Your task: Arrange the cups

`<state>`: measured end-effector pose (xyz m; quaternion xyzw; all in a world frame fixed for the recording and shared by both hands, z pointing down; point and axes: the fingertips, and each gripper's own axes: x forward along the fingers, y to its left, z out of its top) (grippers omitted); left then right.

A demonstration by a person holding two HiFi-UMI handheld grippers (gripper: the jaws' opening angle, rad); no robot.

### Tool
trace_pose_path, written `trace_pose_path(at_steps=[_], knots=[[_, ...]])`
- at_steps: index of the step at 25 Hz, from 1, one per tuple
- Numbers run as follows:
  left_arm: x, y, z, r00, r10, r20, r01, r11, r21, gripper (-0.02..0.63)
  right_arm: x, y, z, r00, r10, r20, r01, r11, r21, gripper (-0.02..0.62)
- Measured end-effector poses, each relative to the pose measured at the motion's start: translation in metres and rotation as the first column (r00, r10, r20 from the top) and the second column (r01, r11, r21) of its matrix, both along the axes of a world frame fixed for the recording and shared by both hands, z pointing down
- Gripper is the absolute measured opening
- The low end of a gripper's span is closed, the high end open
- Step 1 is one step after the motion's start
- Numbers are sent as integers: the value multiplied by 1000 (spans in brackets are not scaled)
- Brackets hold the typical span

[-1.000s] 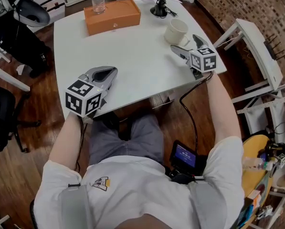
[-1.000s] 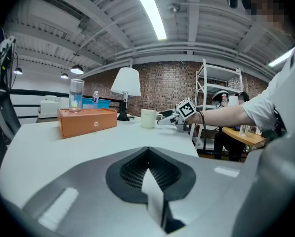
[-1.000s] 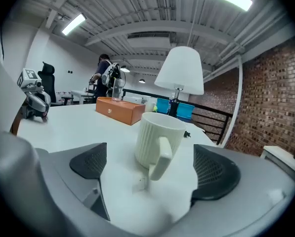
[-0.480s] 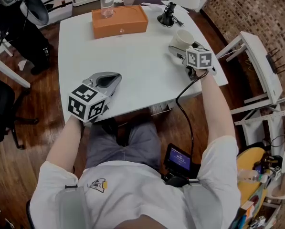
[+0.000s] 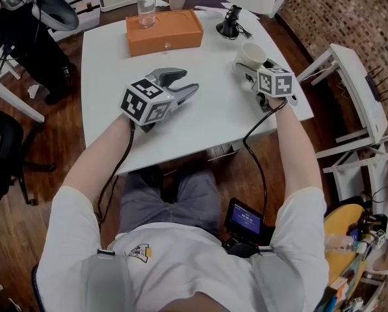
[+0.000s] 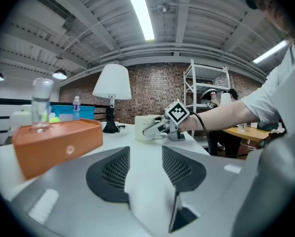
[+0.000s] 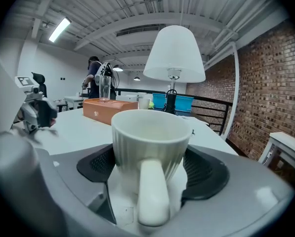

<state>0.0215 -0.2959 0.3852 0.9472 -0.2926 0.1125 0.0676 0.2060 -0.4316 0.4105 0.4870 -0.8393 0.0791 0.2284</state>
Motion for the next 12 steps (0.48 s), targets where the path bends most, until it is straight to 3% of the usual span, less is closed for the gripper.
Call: trace_pose_path(at_steps=[2, 6, 12], knots=[[35, -30, -9, 996, 79, 39, -82, 995, 57, 200, -3, 2, 1, 999, -35, 5, 35, 999, -2, 426], [99, -79, -24, 959, 225, 173, -251, 957, 147, 311, -8, 7, 0, 992, -126, -10, 126, 992, 2, 426], [142, -92, -32, 921, 364, 142, -374, 926, 58, 330, -32, 32, -7, 925, -377, -32, 377, 926, -8, 426]])
